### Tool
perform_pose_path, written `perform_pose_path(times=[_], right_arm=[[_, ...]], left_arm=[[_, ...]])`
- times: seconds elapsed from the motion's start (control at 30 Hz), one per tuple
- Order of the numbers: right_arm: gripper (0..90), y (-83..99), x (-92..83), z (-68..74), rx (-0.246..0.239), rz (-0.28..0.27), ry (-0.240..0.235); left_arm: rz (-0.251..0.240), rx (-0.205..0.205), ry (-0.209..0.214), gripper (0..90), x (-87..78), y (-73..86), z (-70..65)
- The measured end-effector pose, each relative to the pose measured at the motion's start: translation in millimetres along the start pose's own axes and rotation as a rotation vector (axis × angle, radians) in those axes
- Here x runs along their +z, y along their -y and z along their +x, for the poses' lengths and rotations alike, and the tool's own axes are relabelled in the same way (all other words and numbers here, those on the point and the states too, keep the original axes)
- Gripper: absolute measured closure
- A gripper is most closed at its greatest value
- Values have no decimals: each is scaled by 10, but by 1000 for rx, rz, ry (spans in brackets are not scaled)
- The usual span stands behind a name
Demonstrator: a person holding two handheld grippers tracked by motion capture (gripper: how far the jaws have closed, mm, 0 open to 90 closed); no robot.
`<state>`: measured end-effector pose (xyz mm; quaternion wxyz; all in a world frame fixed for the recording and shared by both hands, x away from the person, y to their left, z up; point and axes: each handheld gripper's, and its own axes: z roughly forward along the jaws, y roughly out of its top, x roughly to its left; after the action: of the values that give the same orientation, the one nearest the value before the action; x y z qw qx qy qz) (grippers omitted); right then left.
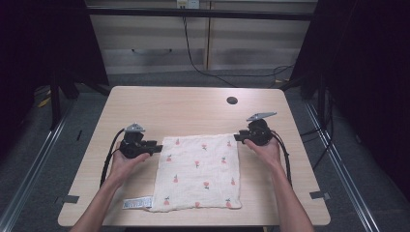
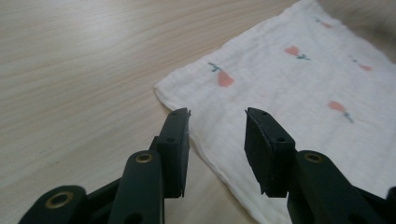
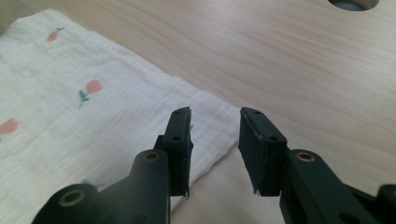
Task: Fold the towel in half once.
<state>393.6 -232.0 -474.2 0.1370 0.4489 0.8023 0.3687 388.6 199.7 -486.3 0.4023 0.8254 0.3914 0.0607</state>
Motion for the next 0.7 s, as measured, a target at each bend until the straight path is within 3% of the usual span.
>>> perform_pose_path(times=[0.03, 0.17, 0.2, 0.27, 0.3, 0.4, 0.57, 0.67, 0.7], right_arm=[[646, -2, 47, -32, 11, -6, 1], [628, -30, 189, -149, 34, 0, 14], [628, -38, 257, -187, 54, 10, 15], [629, -37, 285, -199, 51, 15, 11], [638, -31, 339, -212, 58, 32, 15], [659, -21, 366, -212, 58, 24, 10], [828, -4, 416, -168, 48, 33, -11], [881, -3, 416, -170, 54, 29, -20], [883, -3, 416, -170, 55, 30, -21]], left_arm=[[5, 3, 19, 606, 44, 10, 18], [14, -16, 18, 622, 165, 44, 31], [22, 5, 12, 623, 183, 52, 24], [25, 5, 13, 622, 180, 51, 24], [38, 31, 7, 624, 172, 49, 9], [48, 39, 1, 626, 158, 50, 9], [27, -25, 20, 630, 158, 48, 86], [39, -21, 15, 598, 177, 10, 78], [13, -24, 21, 589, 187, -28, 93]])
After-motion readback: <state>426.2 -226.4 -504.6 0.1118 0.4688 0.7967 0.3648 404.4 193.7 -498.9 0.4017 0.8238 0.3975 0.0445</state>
